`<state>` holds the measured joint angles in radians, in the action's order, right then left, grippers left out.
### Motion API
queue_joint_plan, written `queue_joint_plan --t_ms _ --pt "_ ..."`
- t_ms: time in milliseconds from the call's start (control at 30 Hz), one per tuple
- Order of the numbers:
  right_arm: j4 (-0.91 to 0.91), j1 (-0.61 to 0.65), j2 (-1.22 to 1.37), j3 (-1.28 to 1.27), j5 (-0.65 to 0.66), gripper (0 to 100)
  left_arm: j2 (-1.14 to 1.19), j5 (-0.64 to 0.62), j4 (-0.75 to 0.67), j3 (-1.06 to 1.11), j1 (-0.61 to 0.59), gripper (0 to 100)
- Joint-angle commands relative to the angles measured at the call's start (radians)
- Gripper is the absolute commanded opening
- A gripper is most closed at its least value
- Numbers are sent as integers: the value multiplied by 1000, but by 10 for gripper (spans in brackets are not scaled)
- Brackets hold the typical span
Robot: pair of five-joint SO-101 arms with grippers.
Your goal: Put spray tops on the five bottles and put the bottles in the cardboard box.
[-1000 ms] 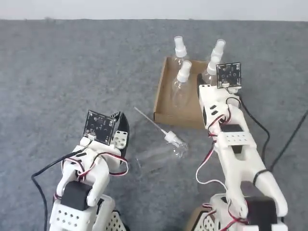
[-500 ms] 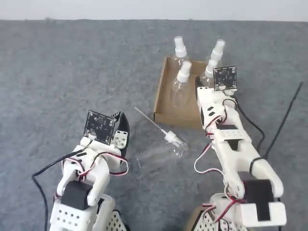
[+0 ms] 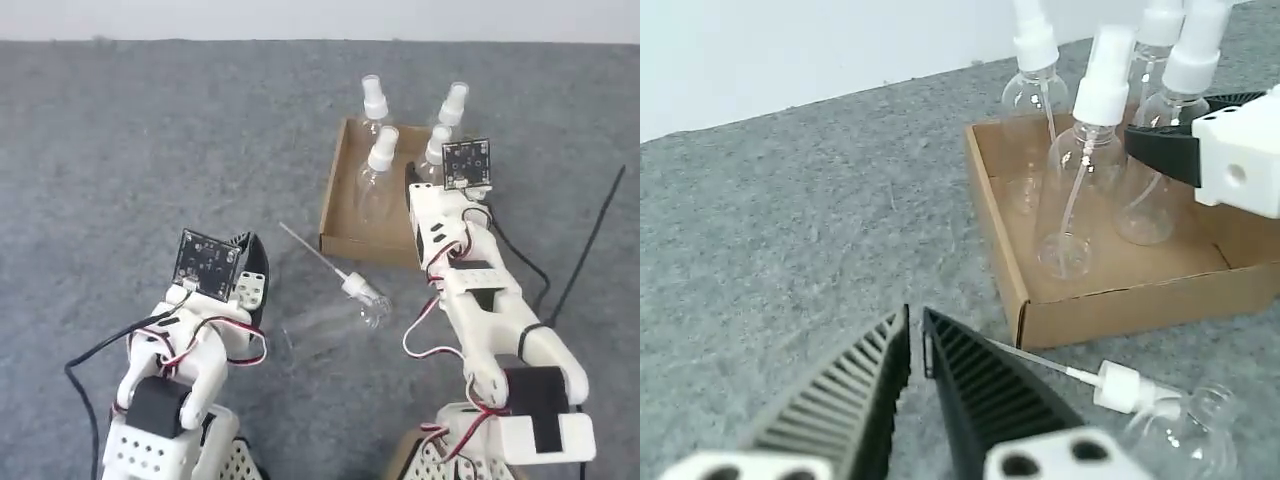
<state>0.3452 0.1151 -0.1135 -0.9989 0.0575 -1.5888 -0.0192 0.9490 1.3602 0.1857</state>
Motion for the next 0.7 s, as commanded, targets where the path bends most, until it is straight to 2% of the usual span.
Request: queue_joint_plan --t_ms 0,267,500,667 --pt "27 -12 -10 21 14 7 -15 2 -21 -10 -6 11" --pt "21 -12 -10 21 15 9 -15 2 -21 -10 -6 11" --pt "18 -10 -10 18 15 161 -15 2 -21 -10 -6 11" --pt "18 -5 -15 18 15 180 -15 2 -21 -10 -6 11"
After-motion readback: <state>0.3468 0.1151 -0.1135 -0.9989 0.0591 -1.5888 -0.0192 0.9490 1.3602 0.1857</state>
